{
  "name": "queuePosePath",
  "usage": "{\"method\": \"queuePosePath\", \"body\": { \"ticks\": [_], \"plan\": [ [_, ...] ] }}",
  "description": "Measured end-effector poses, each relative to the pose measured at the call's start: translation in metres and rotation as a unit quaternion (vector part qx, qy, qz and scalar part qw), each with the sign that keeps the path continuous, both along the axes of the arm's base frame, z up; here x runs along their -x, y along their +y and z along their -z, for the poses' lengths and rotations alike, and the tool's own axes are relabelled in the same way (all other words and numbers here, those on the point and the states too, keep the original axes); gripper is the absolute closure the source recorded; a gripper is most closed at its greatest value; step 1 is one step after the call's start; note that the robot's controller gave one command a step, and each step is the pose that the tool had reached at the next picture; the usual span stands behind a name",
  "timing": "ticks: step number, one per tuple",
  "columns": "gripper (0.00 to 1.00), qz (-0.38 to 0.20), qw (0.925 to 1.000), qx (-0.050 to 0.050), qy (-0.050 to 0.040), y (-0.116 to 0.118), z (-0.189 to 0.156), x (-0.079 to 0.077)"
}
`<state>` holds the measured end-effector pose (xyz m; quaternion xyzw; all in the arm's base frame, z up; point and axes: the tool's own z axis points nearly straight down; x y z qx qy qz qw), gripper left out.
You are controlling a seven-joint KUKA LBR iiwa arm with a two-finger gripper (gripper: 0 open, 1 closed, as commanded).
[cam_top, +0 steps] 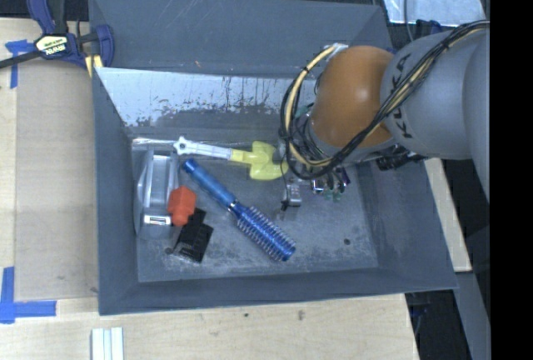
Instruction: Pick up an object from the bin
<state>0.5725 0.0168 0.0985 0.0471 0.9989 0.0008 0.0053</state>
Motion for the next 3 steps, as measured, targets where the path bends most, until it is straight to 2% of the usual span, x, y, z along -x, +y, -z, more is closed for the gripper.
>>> {"method": "queuePosePath", "body": {
  "ticks": [1,2,3],
  "plan": [
    [0.0,-0.016,0.9999,0.001,0.0003,0.019,0.019,-0.018],
    [1.0,-0.018,0.9998,0.0,-0.0028,0.02,0.027,-0.056],
    [1.0,-0.018,0.9998,0.0,-0.0028,0.02,0.027,-0.056]
  ]
}}
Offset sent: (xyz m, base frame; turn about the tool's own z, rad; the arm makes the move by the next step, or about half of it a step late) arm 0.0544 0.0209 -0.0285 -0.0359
